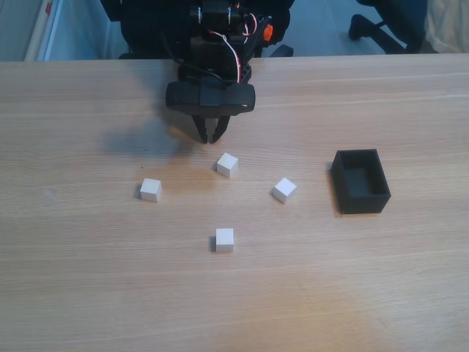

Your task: Pick blocks and place them in the box.

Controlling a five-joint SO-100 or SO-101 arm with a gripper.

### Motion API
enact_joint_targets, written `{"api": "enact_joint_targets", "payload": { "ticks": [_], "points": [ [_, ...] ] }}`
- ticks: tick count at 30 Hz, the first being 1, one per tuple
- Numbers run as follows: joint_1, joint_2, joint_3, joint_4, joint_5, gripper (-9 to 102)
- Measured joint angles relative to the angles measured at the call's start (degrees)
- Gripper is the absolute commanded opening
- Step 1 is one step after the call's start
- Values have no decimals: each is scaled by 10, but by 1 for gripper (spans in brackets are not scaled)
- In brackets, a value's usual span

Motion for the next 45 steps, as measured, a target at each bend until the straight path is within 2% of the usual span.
{"api": "enact_joint_targets", "payload": {
  "ticks": [39,42,45],
  "points": [
    [-4,0,0,0,0,17],
    [-4,0,0,0,-3,13],
    [-9,0,0,0,-4,0]
  ]
}}
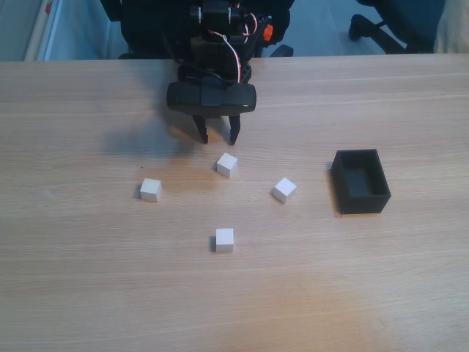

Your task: Pick blocks and place them in the box.

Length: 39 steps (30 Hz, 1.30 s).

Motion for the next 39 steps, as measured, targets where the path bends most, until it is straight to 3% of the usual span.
{"api": "enact_joint_targets", "payload": {
  "ticks": [23,32,39],
  "points": [
    [-41,-10,-7,-7,19,2],
    [-105,-226,-150,-87,153,14],
    [-111,-365,-200,-182,180,20]
  ]
}}
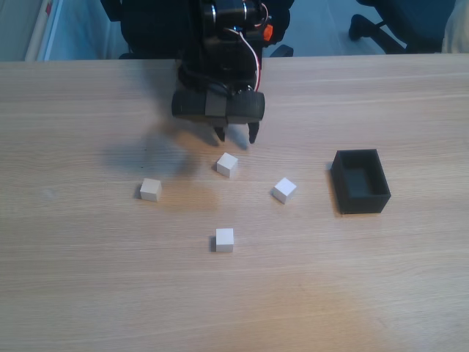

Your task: Pick blocks and place them in the box.

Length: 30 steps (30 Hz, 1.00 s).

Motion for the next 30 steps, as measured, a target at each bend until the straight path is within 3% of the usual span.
{"api": "enact_joint_targets", "payload": {
  "ticks": [7,20,30],
  "points": [
    [18,-127,-46,-70,11,21],
    [38,-291,-139,-107,17,20],
    [61,-373,-158,-141,22,12]
  ]
}}
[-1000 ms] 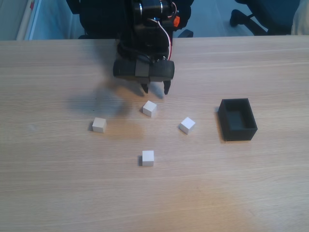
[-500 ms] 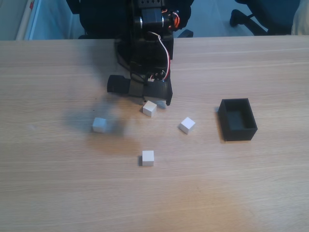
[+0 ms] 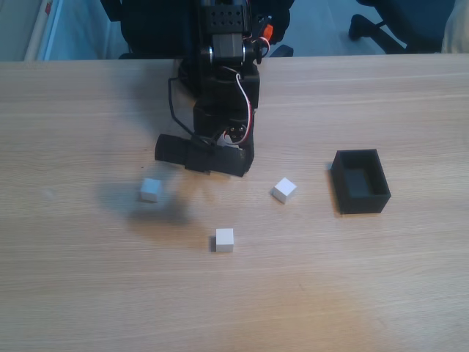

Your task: Pick blocks and place them in the box.

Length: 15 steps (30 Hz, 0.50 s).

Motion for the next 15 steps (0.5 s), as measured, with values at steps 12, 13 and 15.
{"api": "enact_joint_targets", "payload": {
  "ticks": [12,13,15],
  "points": [
    [7,-17,-20,-2,11,0],
    [7,-14,-24,5,11,0],
    [-8,6,-35,27,17,0]
  ]
}}
